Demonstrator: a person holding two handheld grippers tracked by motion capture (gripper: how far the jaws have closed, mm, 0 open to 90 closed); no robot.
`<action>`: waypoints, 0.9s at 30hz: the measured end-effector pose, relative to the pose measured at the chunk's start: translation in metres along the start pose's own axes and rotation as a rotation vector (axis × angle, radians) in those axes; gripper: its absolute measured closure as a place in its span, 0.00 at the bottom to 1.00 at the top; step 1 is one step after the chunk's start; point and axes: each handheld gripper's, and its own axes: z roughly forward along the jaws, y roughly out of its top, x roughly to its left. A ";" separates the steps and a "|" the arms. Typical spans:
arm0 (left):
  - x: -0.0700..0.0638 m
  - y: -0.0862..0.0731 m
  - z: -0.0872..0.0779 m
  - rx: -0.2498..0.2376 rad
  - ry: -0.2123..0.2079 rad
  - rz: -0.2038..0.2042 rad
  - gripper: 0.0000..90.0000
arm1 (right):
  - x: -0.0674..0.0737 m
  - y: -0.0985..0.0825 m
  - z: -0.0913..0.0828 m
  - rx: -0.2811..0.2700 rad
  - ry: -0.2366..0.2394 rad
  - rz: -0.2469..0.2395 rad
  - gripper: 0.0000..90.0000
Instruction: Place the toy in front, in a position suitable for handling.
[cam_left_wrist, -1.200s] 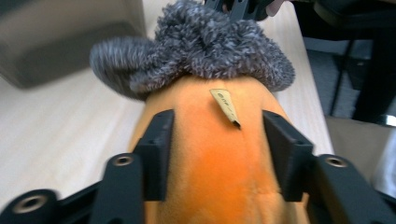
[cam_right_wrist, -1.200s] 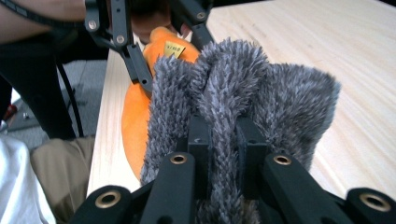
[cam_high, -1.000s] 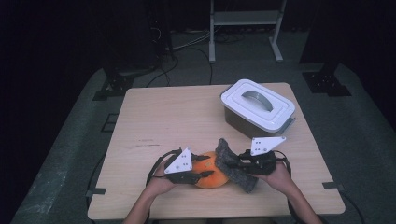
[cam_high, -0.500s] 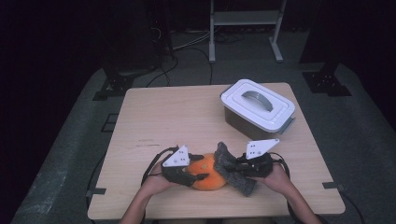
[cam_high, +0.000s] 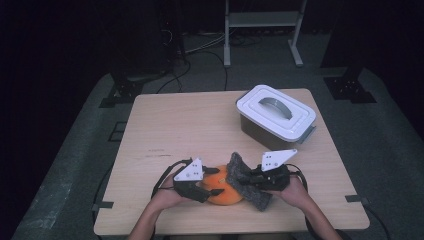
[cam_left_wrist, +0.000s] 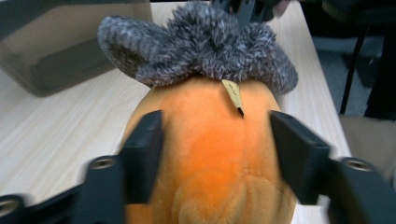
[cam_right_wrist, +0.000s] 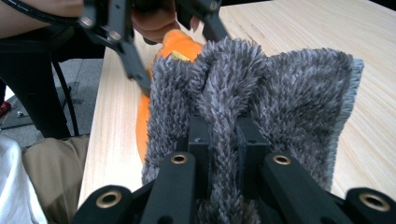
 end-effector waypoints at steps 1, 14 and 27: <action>0.001 0.000 0.000 0.004 0.006 -0.012 0.25 | -0.001 -0.001 -0.002 0.007 -0.005 -0.003 0.88; 0.003 -0.001 -0.001 0.007 0.028 -0.016 0.56 | 0.007 0.014 -0.011 -0.036 -0.041 -0.040 0.88; 0.004 0.012 -0.013 -0.028 0.067 -0.050 0.60 | 0.005 0.015 -0.017 -0.094 -0.064 -0.027 0.88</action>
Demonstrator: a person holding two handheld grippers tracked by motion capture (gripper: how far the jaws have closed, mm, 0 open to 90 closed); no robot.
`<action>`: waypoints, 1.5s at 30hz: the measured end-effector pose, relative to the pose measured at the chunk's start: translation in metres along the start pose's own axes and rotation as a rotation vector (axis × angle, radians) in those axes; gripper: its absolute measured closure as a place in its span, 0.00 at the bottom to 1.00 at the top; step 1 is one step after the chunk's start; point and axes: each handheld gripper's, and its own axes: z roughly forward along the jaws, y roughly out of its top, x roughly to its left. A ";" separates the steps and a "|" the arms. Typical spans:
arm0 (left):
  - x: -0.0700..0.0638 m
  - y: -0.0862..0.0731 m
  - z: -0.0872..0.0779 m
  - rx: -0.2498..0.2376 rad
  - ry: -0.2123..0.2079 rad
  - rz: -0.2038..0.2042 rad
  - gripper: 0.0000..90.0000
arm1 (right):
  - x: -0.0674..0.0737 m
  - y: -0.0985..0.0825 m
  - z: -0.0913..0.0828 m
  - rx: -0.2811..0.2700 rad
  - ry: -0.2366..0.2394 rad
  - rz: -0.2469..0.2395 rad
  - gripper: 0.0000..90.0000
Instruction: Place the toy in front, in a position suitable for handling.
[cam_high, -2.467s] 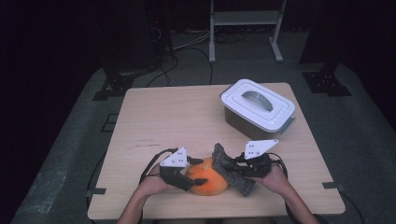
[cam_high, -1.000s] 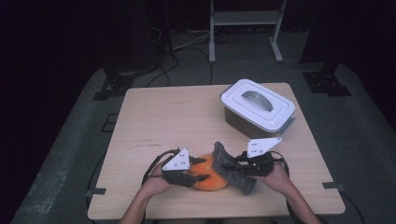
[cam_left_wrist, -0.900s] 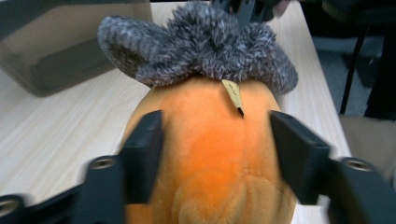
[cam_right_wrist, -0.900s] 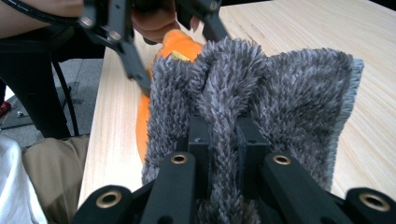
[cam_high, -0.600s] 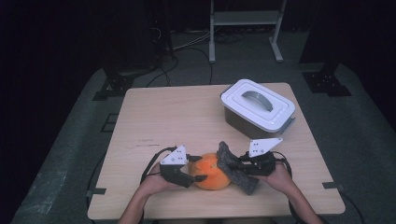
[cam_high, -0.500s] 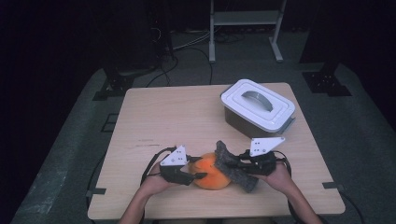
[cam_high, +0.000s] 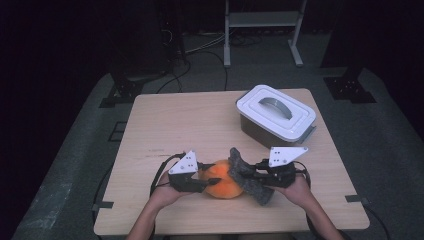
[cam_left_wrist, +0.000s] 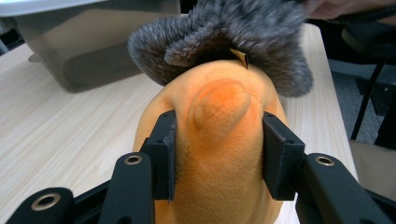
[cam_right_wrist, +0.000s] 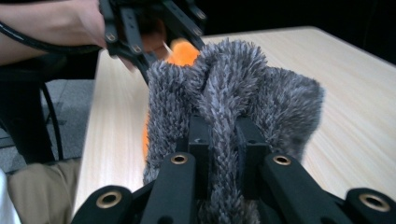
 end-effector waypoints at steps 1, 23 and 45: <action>-0.001 0.001 0.000 0.003 0.005 0.005 0.60 | 0.002 0.001 0.002 0.009 -0.001 -0.010 0.88; 0.005 0.001 -0.003 0.025 0.005 -0.061 0.57 | -0.004 -0.002 -0.005 -0.031 -0.044 0.029 0.88; 0.012 -0.006 -0.007 -0.008 0.001 -0.094 0.54 | -0.012 -0.019 0.006 0.086 -0.071 0.050 0.88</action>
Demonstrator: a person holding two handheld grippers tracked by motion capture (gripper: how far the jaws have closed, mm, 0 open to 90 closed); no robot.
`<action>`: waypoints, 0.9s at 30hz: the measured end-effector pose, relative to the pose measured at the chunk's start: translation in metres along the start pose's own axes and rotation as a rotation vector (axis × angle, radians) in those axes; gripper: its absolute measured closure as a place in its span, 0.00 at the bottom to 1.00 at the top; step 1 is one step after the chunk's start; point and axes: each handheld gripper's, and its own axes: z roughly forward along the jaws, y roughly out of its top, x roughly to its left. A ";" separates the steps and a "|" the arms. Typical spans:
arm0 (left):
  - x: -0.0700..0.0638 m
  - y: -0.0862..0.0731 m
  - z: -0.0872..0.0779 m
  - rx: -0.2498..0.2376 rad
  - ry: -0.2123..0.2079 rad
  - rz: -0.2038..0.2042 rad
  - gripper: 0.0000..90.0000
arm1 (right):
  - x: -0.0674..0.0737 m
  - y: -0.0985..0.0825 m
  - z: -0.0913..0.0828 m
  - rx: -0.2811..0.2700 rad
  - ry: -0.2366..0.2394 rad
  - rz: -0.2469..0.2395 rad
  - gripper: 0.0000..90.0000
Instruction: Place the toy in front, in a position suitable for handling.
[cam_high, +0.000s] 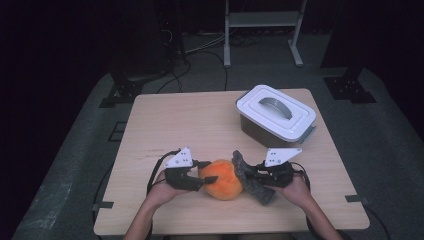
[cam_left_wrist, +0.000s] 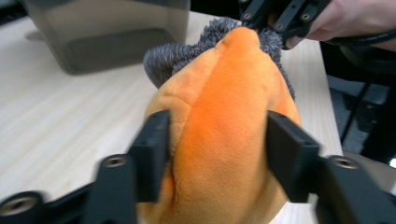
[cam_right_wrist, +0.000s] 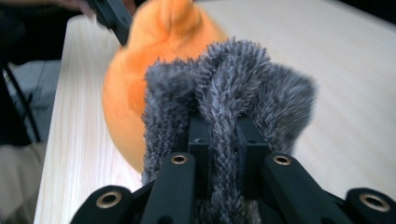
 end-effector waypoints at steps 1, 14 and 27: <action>-0.001 0.002 -0.001 -0.007 0.001 0.002 0.56 | 0.001 0.004 -0.005 -0.035 -0.001 -0.003 0.88; -0.002 0.006 0.006 -0.011 0.024 -0.022 0.16 | 0.006 0.005 0.000 -0.066 0.026 -0.017 0.88; -0.008 0.006 0.011 0.018 0.012 0.016 0.51 | 0.007 0.018 -0.026 -0.171 0.008 -0.023 0.88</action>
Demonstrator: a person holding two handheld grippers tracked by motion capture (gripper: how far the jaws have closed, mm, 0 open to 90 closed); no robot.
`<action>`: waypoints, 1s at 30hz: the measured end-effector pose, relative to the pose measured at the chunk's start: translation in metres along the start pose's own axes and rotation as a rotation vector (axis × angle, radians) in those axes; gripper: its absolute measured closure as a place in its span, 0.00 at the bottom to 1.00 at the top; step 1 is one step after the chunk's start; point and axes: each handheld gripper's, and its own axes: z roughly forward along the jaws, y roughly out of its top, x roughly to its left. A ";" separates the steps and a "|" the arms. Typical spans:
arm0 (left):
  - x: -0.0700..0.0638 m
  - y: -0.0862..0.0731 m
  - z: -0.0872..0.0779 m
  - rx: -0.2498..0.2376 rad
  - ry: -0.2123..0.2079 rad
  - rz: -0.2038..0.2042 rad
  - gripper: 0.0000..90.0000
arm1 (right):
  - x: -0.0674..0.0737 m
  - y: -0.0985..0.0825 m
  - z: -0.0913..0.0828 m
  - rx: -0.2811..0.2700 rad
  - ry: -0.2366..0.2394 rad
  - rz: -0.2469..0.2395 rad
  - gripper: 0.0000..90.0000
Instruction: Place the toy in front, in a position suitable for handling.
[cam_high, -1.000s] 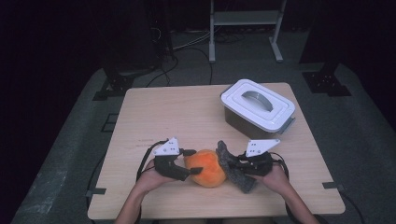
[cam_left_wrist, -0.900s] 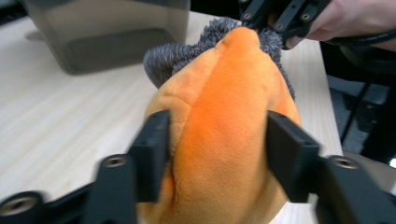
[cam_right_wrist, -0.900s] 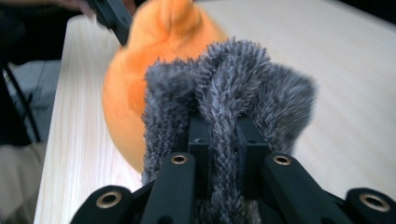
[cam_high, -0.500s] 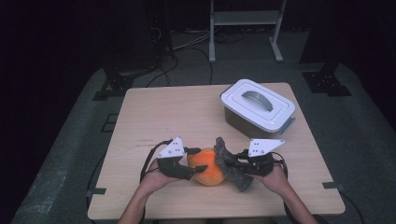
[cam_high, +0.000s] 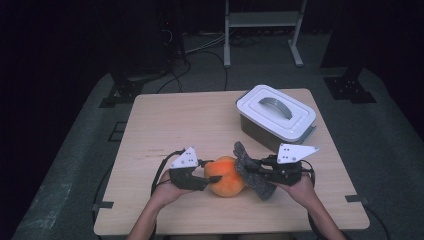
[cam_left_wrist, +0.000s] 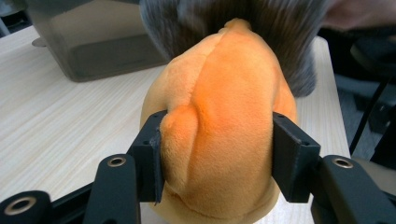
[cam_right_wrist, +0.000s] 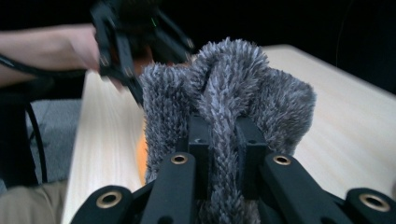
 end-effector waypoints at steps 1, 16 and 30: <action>-0.003 0.003 0.000 0.005 -0.001 0.016 0.52 | 0.003 0.004 0.001 -0.004 0.003 -0.015 0.88; -0.007 0.006 0.001 0.013 0.010 0.049 0.52 | 0.012 0.006 0.013 0.056 -0.003 -0.061 0.88; 0.000 -0.007 0.014 0.003 -0.030 0.002 0.29 | 0.002 -0.011 0.011 0.130 -0.015 -0.044 0.88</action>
